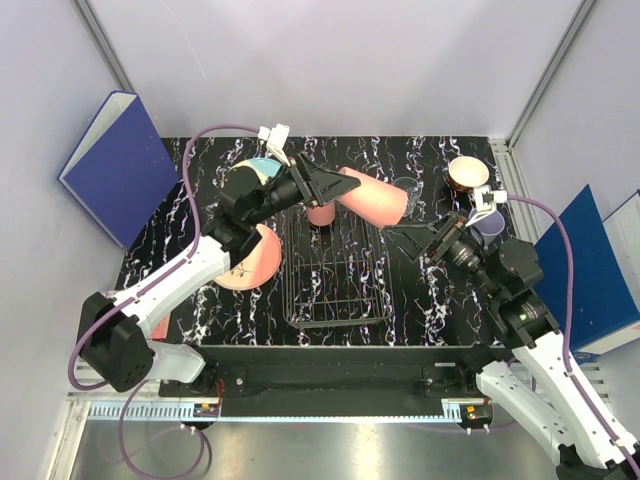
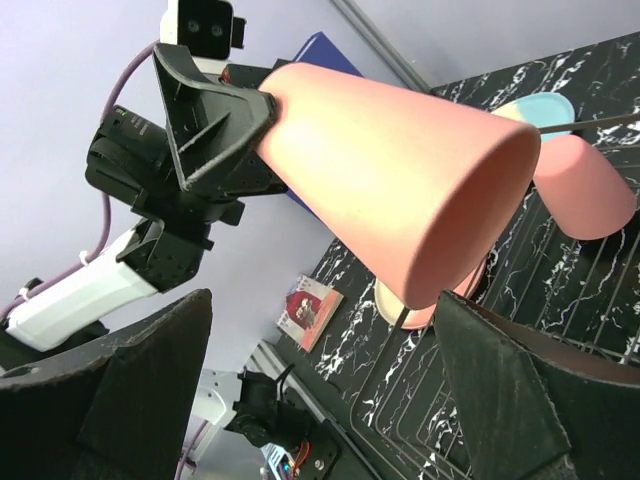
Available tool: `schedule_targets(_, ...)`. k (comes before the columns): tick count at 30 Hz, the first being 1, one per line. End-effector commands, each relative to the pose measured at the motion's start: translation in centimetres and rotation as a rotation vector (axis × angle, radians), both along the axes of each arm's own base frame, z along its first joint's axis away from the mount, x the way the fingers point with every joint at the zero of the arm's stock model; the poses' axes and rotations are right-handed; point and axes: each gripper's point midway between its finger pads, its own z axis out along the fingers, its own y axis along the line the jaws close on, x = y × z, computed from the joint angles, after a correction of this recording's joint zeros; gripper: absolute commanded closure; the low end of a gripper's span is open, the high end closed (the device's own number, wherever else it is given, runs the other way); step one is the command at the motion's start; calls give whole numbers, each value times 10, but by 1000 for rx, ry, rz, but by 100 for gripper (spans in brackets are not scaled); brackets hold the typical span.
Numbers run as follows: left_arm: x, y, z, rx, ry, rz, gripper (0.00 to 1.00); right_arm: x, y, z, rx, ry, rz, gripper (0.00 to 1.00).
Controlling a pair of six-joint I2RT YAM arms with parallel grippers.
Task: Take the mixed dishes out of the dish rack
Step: Place the cup at the center of the board.
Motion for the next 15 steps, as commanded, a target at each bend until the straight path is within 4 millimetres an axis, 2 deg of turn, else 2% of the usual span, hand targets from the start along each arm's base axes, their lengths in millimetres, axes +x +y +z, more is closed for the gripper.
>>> schedule_targets(1,-23,5,48,-143,-112,-77,100,-4,7,21,43,-63,51,1)
schedule_targets(12,-34,9,46,-151,-118,-98,100,7,15,19,49,-56,63,2)
schedule_targets(14,-33,9,46,-152,-116,-98,100,8,15,20,50,-57,62,4)
schedule_targets(15,-34,9,46,-156,-116,-101,100,9,16,20,49,-58,62,9)
